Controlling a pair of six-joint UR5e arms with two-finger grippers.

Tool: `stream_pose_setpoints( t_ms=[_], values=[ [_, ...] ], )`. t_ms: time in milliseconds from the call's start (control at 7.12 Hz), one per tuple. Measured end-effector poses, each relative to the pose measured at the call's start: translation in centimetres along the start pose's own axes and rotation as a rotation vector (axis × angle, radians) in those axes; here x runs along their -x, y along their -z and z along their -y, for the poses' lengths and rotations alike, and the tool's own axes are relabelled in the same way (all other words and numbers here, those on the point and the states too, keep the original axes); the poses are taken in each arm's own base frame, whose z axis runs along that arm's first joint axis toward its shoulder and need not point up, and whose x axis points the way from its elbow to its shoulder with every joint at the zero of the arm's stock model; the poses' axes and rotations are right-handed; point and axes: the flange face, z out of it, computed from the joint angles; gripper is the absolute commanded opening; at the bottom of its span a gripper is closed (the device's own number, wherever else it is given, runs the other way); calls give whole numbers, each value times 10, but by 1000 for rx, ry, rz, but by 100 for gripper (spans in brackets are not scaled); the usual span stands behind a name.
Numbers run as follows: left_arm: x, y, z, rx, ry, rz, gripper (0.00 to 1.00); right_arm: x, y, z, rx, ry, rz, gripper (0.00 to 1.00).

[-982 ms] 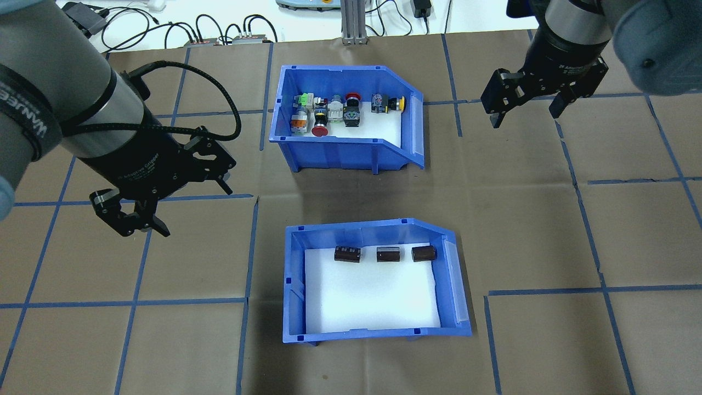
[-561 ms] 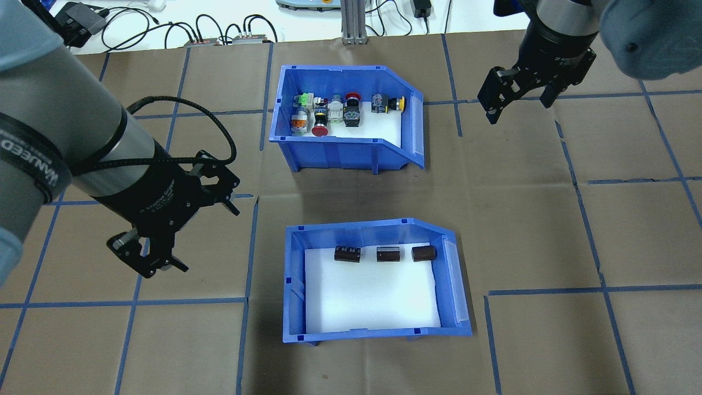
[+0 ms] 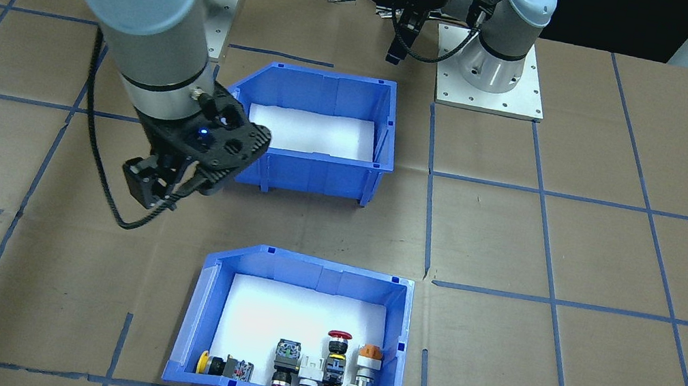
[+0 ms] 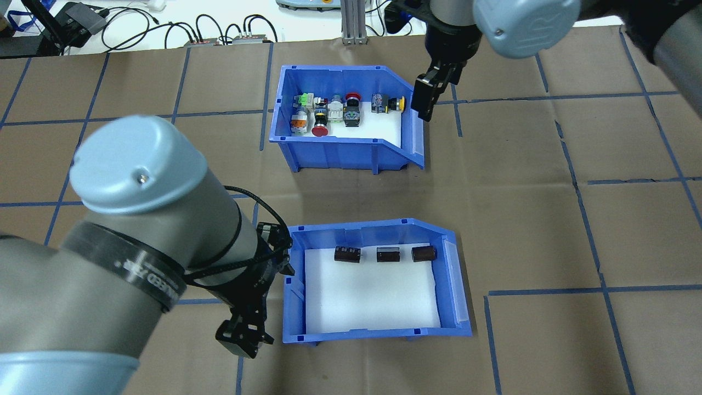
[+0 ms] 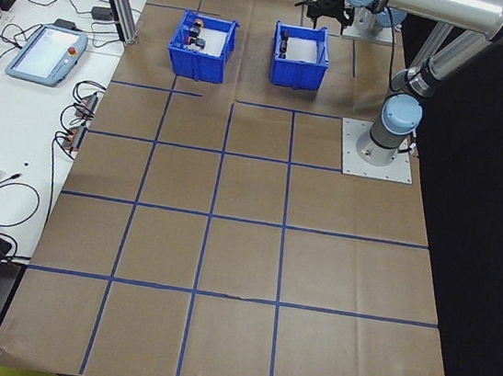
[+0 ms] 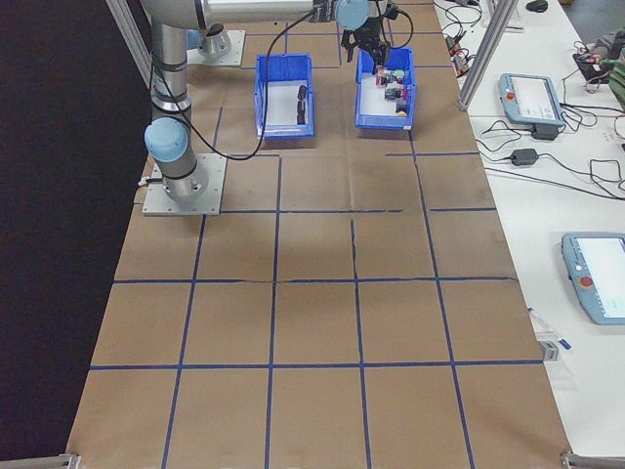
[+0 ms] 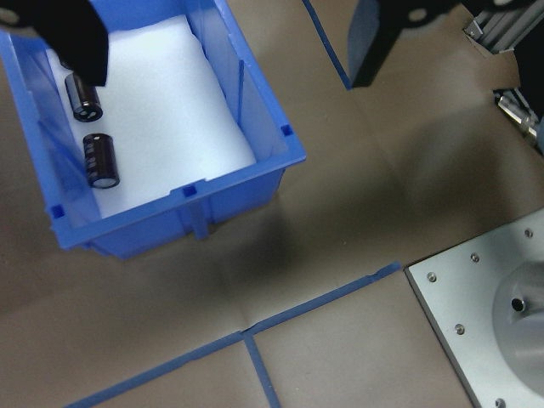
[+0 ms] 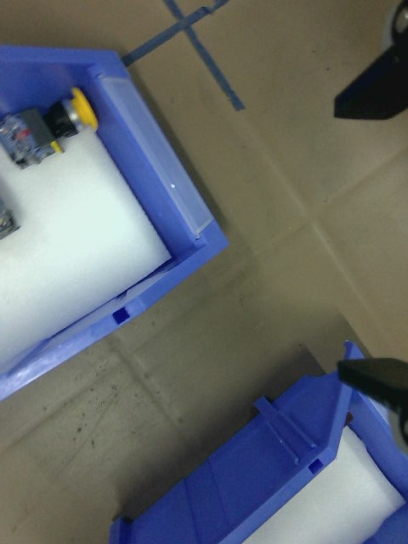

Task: Place battery box in front

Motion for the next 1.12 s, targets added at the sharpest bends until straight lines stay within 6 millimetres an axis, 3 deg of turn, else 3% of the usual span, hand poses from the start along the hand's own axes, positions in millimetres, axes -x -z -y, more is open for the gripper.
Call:
stream_pose_setpoints(
  t_ms=[421,702,842,1123],
  values=[
    [13,-71,-44,-2,69,-19,98,51,-45,104,5,223,-51,100],
    [6,-97,-70,6,93,-45,98,59,-76,157,33,319,-78,100],
    [5,-107,-79,2,97,-43,98,59,-93,168,43,372,-70,100],
    [5,-117,-84,-10,99,-35,98,59,-122,170,66,409,-46,100]
  ],
)
